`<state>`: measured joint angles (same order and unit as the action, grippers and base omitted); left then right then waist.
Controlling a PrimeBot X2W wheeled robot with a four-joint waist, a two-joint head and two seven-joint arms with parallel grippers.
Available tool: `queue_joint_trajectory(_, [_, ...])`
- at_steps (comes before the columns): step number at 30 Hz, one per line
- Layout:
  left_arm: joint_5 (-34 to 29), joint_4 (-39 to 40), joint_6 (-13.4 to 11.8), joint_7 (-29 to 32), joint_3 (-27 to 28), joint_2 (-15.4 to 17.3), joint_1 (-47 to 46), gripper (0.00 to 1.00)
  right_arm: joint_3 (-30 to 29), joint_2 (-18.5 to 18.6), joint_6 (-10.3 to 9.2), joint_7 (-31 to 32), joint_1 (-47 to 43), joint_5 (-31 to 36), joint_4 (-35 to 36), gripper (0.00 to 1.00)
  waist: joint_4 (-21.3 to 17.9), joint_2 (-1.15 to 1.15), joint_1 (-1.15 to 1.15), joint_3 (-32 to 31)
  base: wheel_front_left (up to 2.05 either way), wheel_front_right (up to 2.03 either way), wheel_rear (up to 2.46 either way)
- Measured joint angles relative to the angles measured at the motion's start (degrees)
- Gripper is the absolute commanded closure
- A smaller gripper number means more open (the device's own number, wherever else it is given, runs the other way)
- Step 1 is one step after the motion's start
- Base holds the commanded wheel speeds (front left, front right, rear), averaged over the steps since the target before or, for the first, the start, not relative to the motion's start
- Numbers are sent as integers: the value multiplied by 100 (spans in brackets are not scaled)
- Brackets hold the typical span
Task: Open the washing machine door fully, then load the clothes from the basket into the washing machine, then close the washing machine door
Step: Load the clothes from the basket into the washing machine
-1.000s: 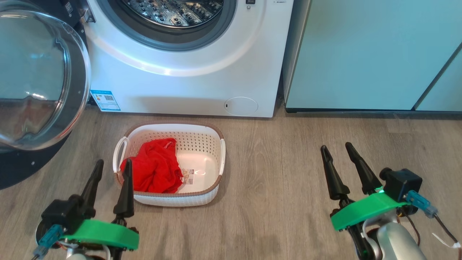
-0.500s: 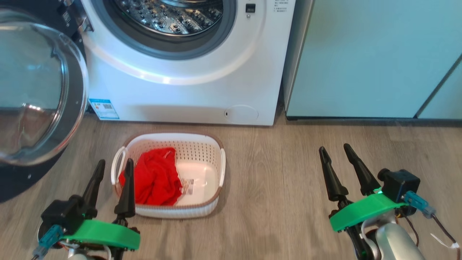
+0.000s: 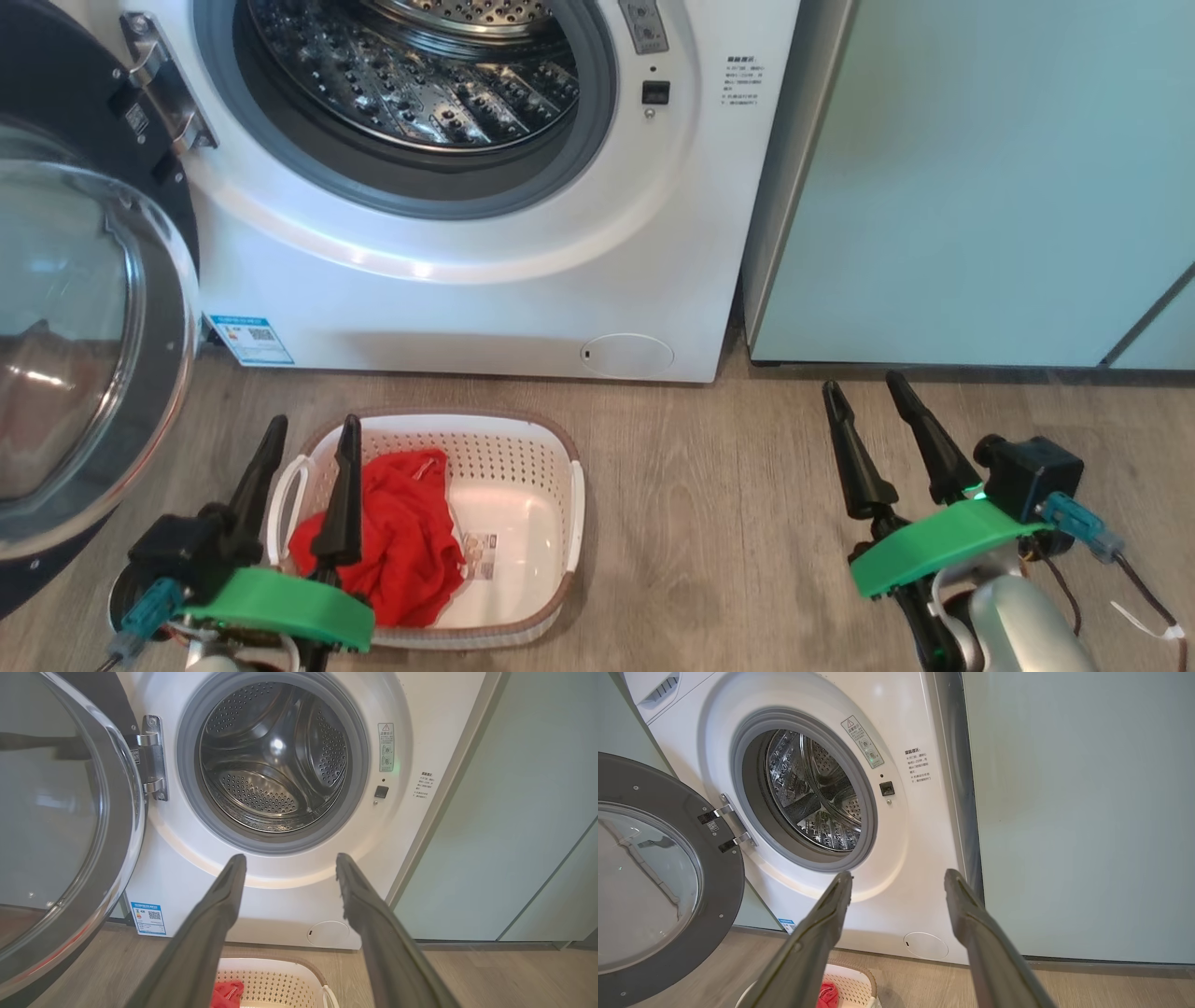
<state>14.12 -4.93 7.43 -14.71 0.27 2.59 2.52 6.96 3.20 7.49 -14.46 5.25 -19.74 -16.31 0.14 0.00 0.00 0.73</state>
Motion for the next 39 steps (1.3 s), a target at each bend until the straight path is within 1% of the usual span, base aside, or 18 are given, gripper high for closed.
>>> queue_joint_trajectory(28, [-19, -113, 0, 0, -18, -1, 2, 0, 108, -2, 0, 0, 1, -59, -34, 0, 28, 0, 0, -14, 4, -4, 0])
queue_joint_trajectory(33, [-120, -333, 0, 0, -20, -1, -4, 0, 102, -2, 0, 0, 2, -57, -12, 0, 14, 0, 0, 179, 0, 0, 0])
queue_joint_trajectory(36, [-147, -534, 0, 0, -13, -1, -80, 0, 88, -2, 0, 0, 26, -37, 13, 0, 12, 0, 0, 394, 0, 0, 0])
queue_joint_trajectory(39, [-339, -832, -4, 0, 12, -2, -306, 0, 81, -2, 0, 0, 179, 13, 44, 0, 4, 0, 0, 664, 0, 0, 0])
